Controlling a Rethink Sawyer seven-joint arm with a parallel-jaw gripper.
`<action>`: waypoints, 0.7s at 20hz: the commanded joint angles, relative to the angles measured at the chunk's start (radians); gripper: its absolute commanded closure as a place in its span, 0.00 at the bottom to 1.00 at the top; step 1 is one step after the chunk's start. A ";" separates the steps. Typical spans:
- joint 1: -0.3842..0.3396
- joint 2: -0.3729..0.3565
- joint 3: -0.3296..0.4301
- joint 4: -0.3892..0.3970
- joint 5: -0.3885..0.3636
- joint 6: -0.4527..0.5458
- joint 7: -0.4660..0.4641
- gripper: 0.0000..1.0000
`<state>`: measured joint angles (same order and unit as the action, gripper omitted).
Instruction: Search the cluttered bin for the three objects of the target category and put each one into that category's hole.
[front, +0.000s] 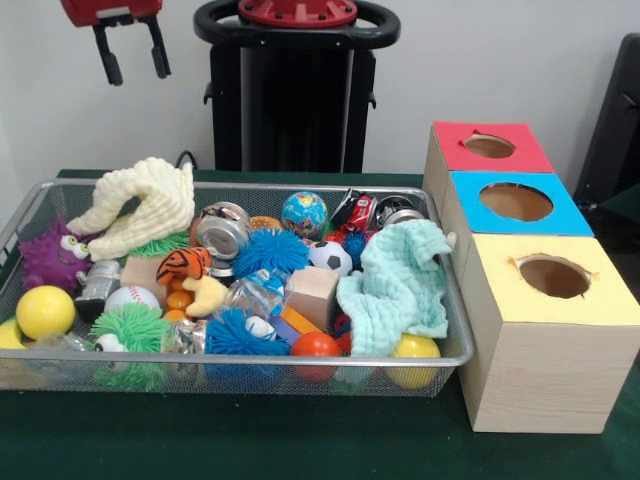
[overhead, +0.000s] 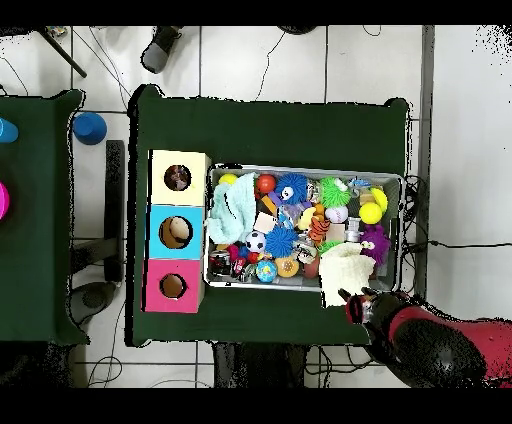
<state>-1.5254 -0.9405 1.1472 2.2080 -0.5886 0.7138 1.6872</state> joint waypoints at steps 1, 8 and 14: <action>0.020 0.053 0.041 -0.035 -0.041 0.112 -0.296 0.00; 0.025 -0.109 0.161 0.047 0.112 0.109 -0.164 0.00; 0.142 -0.218 0.160 0.098 0.200 0.035 0.037 0.00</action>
<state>-1.4788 -1.0426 1.2338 2.2156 -0.4676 0.7291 1.6872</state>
